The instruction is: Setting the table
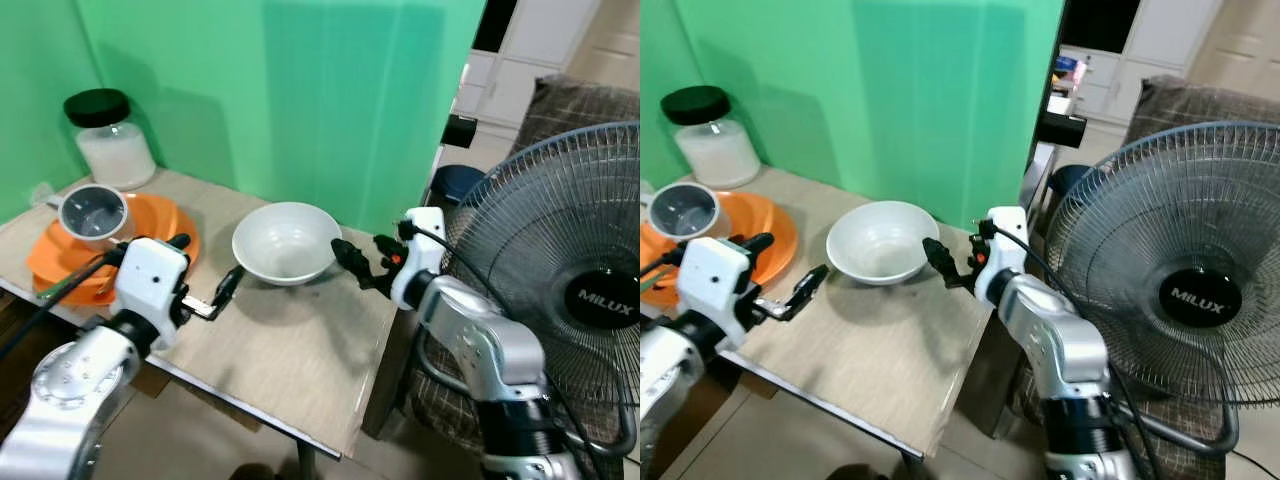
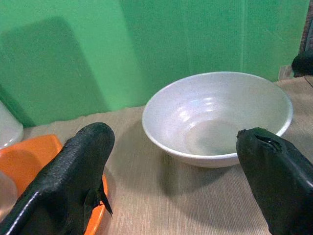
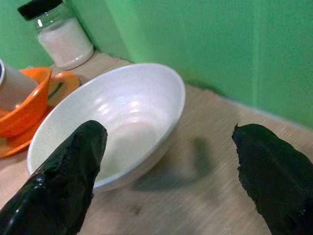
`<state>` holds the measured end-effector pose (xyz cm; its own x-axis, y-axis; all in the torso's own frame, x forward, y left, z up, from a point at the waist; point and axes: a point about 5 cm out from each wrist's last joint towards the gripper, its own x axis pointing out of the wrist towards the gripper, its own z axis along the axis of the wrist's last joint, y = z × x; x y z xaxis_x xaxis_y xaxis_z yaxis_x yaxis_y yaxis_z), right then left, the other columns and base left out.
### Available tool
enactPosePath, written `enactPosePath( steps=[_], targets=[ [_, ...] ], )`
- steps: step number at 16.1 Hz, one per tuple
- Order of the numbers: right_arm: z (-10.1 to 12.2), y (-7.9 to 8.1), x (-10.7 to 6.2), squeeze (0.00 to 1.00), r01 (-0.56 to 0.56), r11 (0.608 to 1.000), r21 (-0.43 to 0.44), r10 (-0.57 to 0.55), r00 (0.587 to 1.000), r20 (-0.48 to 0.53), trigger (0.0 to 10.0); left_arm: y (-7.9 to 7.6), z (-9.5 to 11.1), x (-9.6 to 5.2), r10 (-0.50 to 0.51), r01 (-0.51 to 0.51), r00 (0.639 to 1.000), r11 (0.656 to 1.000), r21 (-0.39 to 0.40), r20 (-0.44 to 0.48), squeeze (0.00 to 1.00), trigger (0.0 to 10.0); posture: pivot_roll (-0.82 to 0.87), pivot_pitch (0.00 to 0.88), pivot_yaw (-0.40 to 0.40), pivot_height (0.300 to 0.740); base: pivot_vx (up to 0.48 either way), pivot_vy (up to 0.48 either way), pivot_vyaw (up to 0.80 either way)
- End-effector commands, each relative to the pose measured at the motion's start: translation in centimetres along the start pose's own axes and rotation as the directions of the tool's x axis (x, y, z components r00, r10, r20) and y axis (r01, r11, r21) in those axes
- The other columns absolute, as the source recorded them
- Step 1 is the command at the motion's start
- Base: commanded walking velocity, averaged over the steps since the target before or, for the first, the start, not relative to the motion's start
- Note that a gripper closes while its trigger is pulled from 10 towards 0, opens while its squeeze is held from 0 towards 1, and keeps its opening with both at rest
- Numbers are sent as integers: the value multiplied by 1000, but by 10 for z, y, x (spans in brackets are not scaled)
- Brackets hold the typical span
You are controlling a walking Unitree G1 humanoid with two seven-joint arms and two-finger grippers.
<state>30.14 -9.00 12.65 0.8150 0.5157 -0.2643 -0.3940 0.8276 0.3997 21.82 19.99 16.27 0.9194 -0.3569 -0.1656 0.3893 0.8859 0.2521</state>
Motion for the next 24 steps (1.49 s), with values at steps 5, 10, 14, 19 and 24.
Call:
enactPosePath(
  steps=[5,10,14,19,24],
  targets=[
    [9,-1,24,988,123,989,84,-113,986,-119,10000,-12,1,-22,-225,223,974,974,-42,-39,251,10000,182,0,0,740,0,0,0],
    [-5,7,40,0,97,984,151,-67,979,-192,8706,-9,-2,-26,-196,194,978,981,-28,-74,227,10000,200,0,-14,740,0,0,0],
    [1,15,45,0,44,994,101,-28,988,-151,0,-9,-2,-26,-190,189,979,982,-23,-78,231,10000,195,0,-13,740,0,0,0],
    [-6,18,46,0,0,997,82,15,984,-179,0,-14,-3,-27,-233,230,968,972,-43,-91,235,10000,195,0,-16,740,0,0,0],
    [-10,20,47,0,-21,996,83,37,980,-197,0,-27,-5,-36,-354,341,930,932,-125,-101,239,10000,191,0,-20,740,0,0,0]
  ],
)
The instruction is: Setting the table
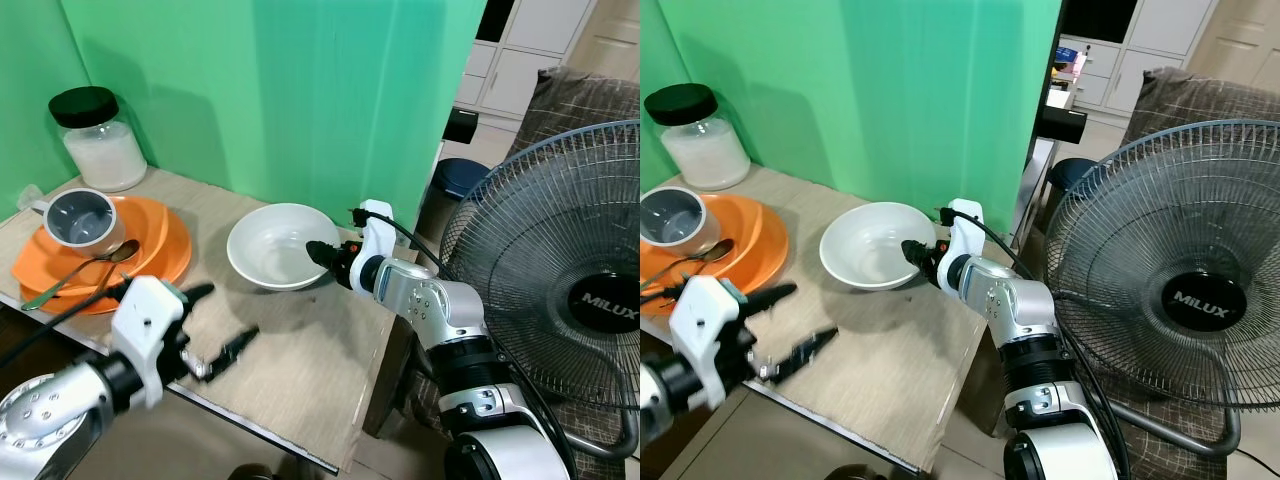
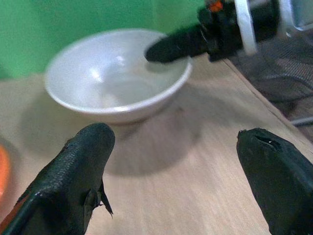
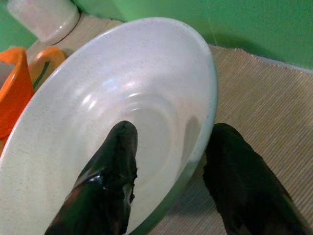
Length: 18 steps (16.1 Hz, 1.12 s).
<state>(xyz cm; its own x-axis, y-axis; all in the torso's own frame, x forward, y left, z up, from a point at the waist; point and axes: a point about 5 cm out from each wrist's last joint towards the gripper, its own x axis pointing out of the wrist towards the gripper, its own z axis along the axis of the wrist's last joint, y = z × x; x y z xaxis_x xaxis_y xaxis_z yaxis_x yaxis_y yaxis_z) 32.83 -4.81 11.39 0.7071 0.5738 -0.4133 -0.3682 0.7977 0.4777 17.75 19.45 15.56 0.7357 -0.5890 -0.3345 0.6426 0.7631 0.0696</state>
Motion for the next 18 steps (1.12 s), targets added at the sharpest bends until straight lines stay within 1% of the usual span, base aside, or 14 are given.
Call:
enactPosePath(
  steps=[1,7,10,12,16,17,18],
  targets=[
    [-1,1,0,0,-11,1000,-5,11,1000,-8,0,-9,0,-2,-75,75,997,997,-25,-23,239,10000,191,0,-20,740,0,0,0],
    [1,1,0,0,-24,1000,-6,24,1000,0,0,-8,0,-3,-76,75,997,997,-26,-30,235,10000,186,0,-20,740,0,0,0],
    [4,0,-2,0,-32,999,6,31,999,20,0,-3,-4,-3,-55,55,998,998,-18,-35,231,10000,184,0,-21,740,0,0,0],
    [12,1,-7,0,-45,998,42,42,997,60,0,-2,-2,-1,-36,35,999,999,-10,-14,231,10000,182,0,-23,740,0,0,0],
    [20,-2,-14,0,-46,997,55,40,993,111,0,-2,4,2,-31,31,999,999,10,9,235,10000,178,0,-24,740,0,0,0],
    [28,-4,-20,0,-35,998,46,27,985,171,0,-1,10,4,-19,18,999,1000,21,45,235,10000,180,0,-29,740,0,0,0],
    [37,-6,-28,0,-34,997,66,18,972,236,0,0,16,6,-15,13,996,1000,24,84,231,10000,179,0,-31,740,0,0,0]
  ],
)
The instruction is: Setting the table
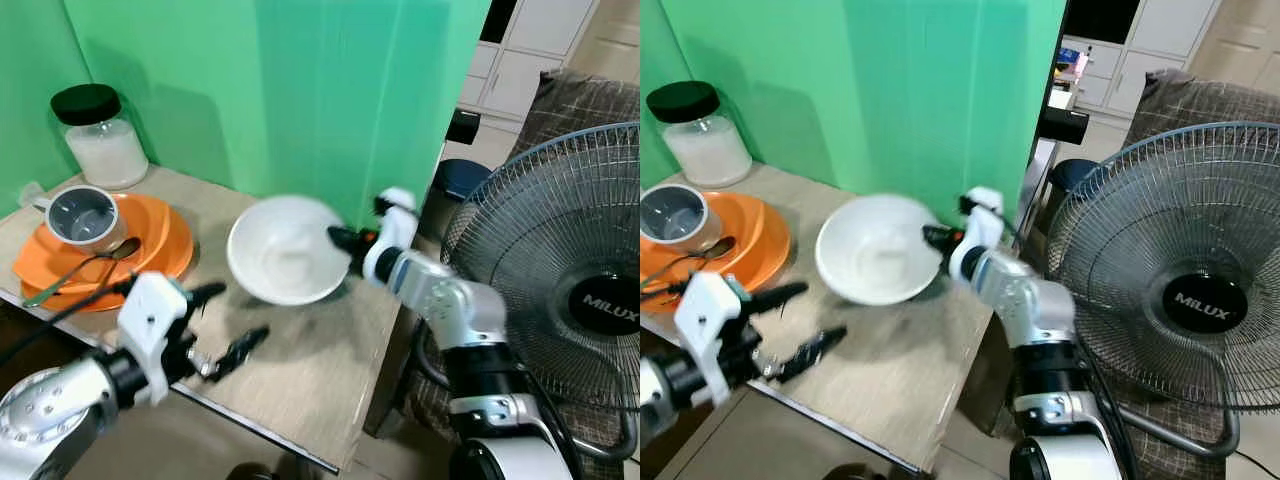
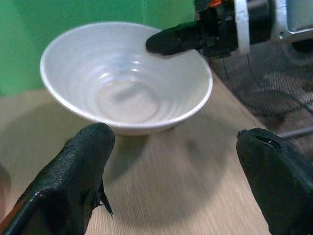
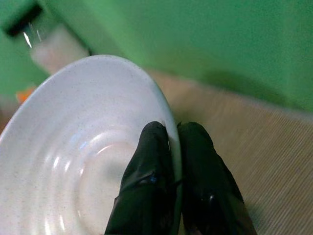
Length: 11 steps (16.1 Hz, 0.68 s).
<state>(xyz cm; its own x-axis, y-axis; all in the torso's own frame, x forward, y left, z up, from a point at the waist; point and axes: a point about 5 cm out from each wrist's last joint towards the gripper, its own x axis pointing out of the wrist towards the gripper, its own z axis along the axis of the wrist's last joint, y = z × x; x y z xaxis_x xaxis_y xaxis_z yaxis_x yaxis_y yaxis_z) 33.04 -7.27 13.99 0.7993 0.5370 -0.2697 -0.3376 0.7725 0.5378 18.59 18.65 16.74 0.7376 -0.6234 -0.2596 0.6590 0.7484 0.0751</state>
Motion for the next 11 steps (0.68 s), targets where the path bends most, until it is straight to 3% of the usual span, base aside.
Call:
enactPosePath(
  steps=[1,2,4,7,8,9,10,11],
  targets=[
    [21,2,-10,0,-16,1000,-11,17,993,117,0,-1,7,1,8,-8,999,1000,10,36,235,10000,178,0,-34,740,0,0,0],
    [32,1,-24,0,-5,998,-69,18,983,183,0,-2,16,4,7,-8,996,1000,4,90,235,10000,166,0,-32,740,0,0,0],
    [44,-9,-44,0,53,994,-92,-26,962,271,0,-4,27,6,7,-9,988,1000,15,153,235,10000,162,0,-34,740,0,0,0],
    [48,-19,-76,0,123,982,-141,-69,938,340,0,11,35,13,162,-170,962,985,15,221,243,10000,148,0,-32,740,0,0,0],
    [48,-21,-82,0,152,974,-166,-85,932,354,9569,17,36,15,227,-235,944,972,4,239,243,10000,146,0,-30,740,0,0,0],
    [44,-23,-90,0,202,956,-212,-112,922,371,10000,30,32,17,384,-393,895,920,-8,228,239,10000,137,0,-23,740,0,0,0],
    [41,-22,-93,0,232,943,-240,-130,918,376,10000,38,25,18,469,-477,861,879,-9,196,243,10000,132,0,-19,740,0,0,0],
    [37,-21,-93,0,282,923,-262,-164,904,394,10000,38,20,21,497,-502,850,864,-18,176,243,10000,129,0,-19,740,0,0,0]
  ],
)
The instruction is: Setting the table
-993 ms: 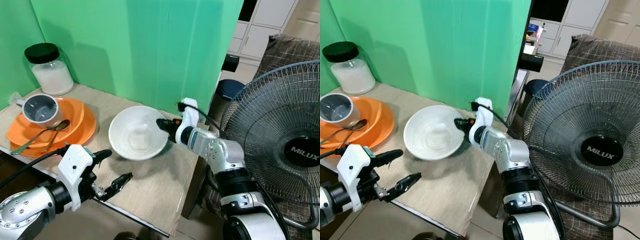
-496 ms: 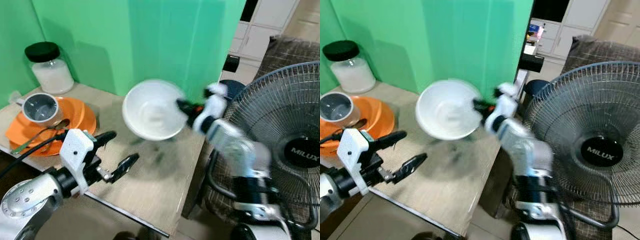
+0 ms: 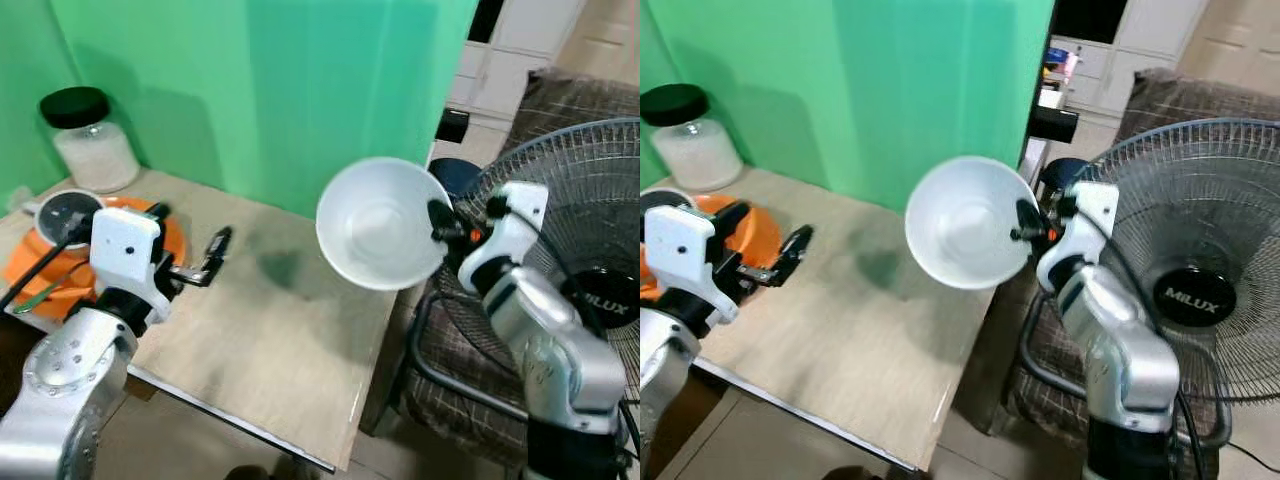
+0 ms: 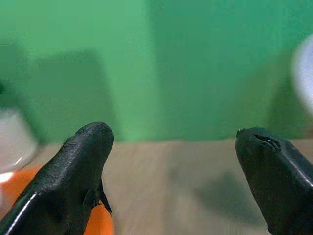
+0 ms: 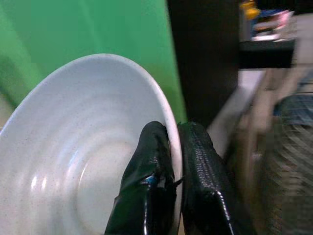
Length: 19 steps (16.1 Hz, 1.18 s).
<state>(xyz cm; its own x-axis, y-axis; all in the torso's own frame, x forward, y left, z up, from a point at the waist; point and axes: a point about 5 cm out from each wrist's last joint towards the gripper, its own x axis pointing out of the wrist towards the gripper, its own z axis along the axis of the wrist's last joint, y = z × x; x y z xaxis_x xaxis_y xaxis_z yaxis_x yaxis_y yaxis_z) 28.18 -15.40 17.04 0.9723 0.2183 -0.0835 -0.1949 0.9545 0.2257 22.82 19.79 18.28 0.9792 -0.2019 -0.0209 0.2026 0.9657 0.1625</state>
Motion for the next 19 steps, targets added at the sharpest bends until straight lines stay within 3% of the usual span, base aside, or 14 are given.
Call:
enactPosePath(
  steps=[1,6,14,19],
  targets=[
    [12,6,-1,0,12,999,-43,-9,996,85,10000,-1,0,2,22,-22,1000,1000,7,5,243,10000,128,0,-20,740,0,0,0],
    [2,22,-7,0,-6,998,-64,13,995,97,10000,-12,-5,8,24,-24,1000,1000,19,0,239,10000,131,0,-18,740,0,0,0],
    [-1,25,0,0,-17,998,-63,24,993,116,10000,-14,-5,15,14,-15,1000,1000,23,11,235,10000,129,0,-15,740,-30,0,0],
    [-3,27,2,0,-36,997,-70,43,994,104,10000,-13,-4,16,23,-24,1000,999,28,14,235,10000,131,0,-23,740,-309,0,0]
  ],
)
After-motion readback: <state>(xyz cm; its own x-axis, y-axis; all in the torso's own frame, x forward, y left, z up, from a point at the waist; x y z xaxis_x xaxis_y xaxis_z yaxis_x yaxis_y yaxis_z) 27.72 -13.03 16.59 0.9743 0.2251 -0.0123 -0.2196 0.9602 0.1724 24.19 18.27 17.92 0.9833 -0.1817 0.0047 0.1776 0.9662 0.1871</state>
